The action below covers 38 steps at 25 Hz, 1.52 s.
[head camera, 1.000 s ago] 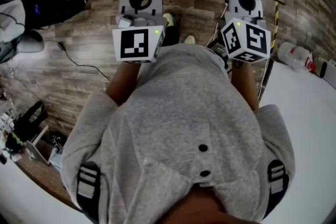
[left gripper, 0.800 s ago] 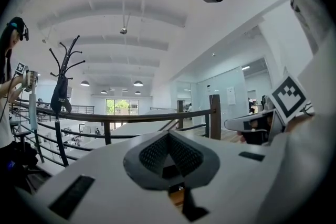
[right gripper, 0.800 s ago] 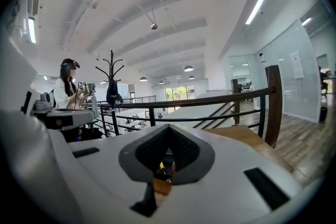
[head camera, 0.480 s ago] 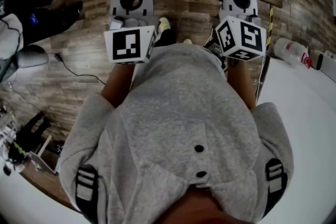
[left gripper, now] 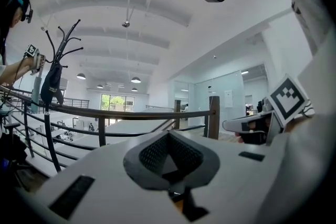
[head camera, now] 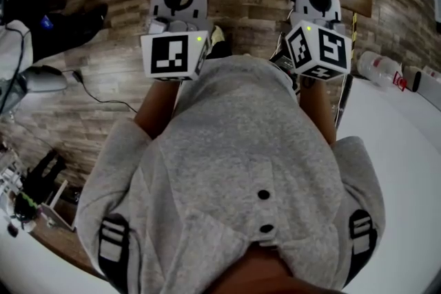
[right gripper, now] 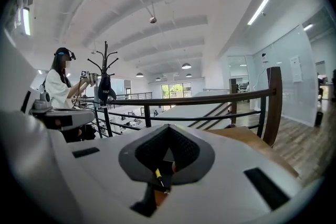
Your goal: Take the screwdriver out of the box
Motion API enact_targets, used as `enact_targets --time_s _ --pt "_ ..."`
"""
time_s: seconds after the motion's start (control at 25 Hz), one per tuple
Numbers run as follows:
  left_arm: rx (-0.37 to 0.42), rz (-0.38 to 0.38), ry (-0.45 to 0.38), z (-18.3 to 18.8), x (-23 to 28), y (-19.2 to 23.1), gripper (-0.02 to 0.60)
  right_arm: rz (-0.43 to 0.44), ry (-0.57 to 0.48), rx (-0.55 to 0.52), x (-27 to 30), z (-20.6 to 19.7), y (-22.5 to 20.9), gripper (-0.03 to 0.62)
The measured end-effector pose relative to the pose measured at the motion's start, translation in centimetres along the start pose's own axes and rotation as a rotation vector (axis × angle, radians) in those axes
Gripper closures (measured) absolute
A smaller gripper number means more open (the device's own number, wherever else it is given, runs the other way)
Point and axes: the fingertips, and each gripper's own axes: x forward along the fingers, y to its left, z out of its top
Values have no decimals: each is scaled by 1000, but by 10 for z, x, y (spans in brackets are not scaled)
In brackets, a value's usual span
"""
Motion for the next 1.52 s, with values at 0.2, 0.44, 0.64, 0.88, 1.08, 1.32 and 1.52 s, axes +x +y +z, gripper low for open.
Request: enact_targets --time_s 0.2,0.44,0.64,0.88,1.08,1.32,1.52 --pt "-14 7 -3 5 6 12 571 -6 0 -6 10 4 7 583" --pt "-11 -12 6 5 9 19 571 -17 -1 -10 11 8 15 583" --pt "-31 -20 8 3 8 30 571 -25 1 -15 16 9 25 583" --pt "-33 -20 -5 6 0 26 571 -32 -6 -19 7 11 25 583" --pt "-37 -25 -2 3 1 22 571 -45 -13 -25 4 14 18 583" --pt "-9 -34 -5 6 11 22 571 -61 -16 -24 8 20 7 583" --pt "-26 -30 -3 13 14 3 571 -42 -6 -7 -1 20 -9 583"
